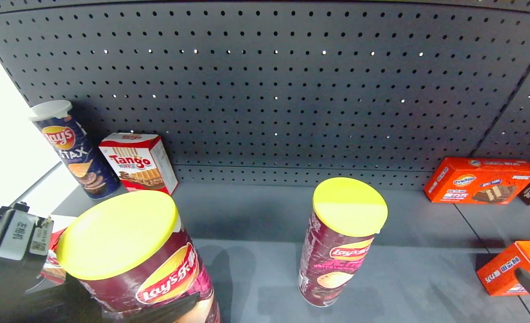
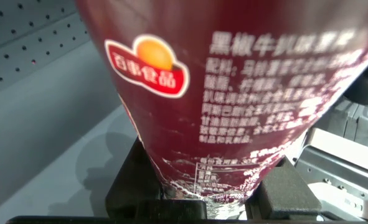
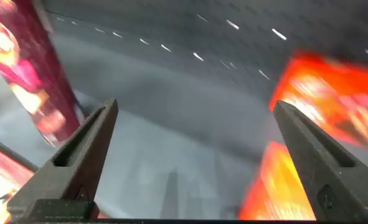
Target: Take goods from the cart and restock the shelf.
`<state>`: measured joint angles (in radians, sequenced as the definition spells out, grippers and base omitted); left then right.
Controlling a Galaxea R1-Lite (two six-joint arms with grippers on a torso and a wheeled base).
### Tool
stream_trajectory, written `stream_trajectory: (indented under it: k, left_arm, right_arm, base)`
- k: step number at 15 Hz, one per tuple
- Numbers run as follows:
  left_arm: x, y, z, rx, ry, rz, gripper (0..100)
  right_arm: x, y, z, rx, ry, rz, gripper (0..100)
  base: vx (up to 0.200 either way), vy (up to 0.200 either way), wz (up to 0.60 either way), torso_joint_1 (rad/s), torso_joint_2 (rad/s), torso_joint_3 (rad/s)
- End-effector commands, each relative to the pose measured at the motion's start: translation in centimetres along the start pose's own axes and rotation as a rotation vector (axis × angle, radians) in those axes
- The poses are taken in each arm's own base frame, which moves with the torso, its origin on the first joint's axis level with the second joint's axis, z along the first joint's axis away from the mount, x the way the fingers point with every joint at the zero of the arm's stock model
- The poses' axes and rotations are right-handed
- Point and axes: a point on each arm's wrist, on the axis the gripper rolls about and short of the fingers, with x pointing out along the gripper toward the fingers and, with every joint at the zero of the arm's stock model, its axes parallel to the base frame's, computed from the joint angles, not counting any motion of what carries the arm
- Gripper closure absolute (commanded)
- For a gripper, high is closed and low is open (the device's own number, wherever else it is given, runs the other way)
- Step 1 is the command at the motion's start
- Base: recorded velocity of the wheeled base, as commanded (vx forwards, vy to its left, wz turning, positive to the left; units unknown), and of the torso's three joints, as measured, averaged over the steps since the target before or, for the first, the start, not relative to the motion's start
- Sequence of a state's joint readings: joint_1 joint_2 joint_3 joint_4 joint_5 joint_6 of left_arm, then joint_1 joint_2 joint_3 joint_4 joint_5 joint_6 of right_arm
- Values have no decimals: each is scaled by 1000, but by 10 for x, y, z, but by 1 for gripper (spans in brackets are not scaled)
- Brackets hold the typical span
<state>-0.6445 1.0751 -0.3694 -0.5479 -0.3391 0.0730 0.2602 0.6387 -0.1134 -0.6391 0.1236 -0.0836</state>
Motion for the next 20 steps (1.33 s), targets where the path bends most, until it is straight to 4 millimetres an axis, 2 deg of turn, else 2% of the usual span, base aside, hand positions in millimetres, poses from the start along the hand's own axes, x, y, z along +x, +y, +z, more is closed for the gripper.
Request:
stream_trajectory:
  k: [1, 3, 5, 6, 7, 8, 11, 13, 18, 20]
  left_arm:
    - [-1, 0, 4, 5, -17, 2, 100]
    - [-3, -1, 5, 11, -30, 3, 100]
    - [-10, -3, 6, 15, -51, 1, 100]
    - [-13, -4, 8, 18, -65, 2, 100]
    - [-15, -5, 8, 20, -71, 1, 100]
    - [-16, -5, 8, 21, -74, -1, 100]
    - [-17, -6, 10, 25, -83, -18, 100]
    - [-17, -7, 11, 27, -89, -46, 100]
    - [-16, -7, 14, 32, -99, -62, 100]
    - [-17, -7, 22, 38, -119, -60, 100]
  right_arm:
    - [-58, 7, -15, -6, -69, -130, 0]
    - [-78, 11, -35, -2, -28, -162, 0]
    - [-77, 10, -42, 1, 14, -244, 0]
    - [-74, 10, -64, 5, 84, -270, 0]
    - [-74, 9, -72, -1, 140, -350, 0]
    - [-75, 9, -75, -8, 168, -378, 0]
    - [-75, 10, -76, 16, 175, -322, 0]
    - [-74, 14, -78, 39, 183, -127, 0]
    - [-75, 15, -82, 86, 220, -128, 0]
    - [-75, 15, -82, 86, 220, -128, 0]
  base:
    - [0, 0, 0, 0, 0, 0]
    - [0, 0, 0, 0, 0, 0]
    - [0, 0, 0, 0, 0, 0]
    - [0, 0, 0, 0, 0, 0]
    - [0, 0, 0, 0, 0, 0]
    - [0, 0, 0, 0, 0, 0]
    - [0, 0, 0, 0, 0, 0]
    - [0, 0, 0, 0, 0, 0]
    - [0, 0, 0, 0, 0, 0]
    - [0, 0, 0, 0, 0, 0]
